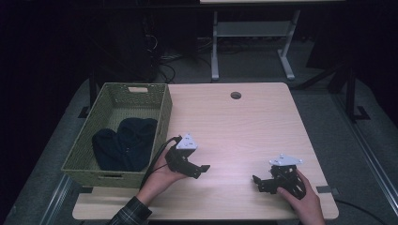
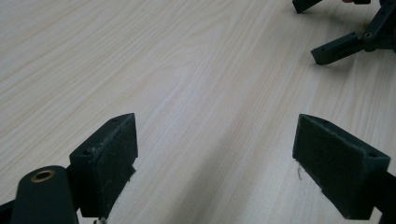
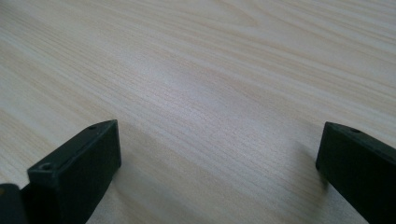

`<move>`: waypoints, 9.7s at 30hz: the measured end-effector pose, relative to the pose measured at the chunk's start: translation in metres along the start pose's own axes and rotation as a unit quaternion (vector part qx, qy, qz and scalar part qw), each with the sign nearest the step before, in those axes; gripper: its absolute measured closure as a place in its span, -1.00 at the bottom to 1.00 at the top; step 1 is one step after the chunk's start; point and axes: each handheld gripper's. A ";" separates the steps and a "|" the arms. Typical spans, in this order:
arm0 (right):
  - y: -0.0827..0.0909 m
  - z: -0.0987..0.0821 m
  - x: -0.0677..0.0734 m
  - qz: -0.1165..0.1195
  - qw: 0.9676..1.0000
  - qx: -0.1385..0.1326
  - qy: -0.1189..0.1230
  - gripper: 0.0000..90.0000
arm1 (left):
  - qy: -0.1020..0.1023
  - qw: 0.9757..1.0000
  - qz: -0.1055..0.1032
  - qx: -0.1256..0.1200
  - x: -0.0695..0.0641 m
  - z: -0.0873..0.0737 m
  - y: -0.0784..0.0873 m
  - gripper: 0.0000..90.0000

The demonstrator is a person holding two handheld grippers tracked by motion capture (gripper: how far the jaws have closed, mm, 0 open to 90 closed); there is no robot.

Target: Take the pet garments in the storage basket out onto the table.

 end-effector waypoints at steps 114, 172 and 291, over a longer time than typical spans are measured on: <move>0.000 0.000 0.000 0.000 1.000 0.000 0.000 -1.00 | 0.078 0.990 0.107 -0.045 0.103 0.002 0.149 -0.69; 0.000 0.000 0.000 0.000 1.000 0.000 0.001 -1.00 | 0.138 0.961 0.168 0.173 0.161 -0.087 0.096 -0.70; 0.000 0.000 0.000 0.002 1.000 -0.001 0.001 -1.00 | 0.058 0.966 0.002 -0.252 0.065 0.069 0.173 0.52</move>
Point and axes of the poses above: each handheld gripper's, and its own axes: y roughly backward along the jaws, z roughly out of its top, x roughly to its left
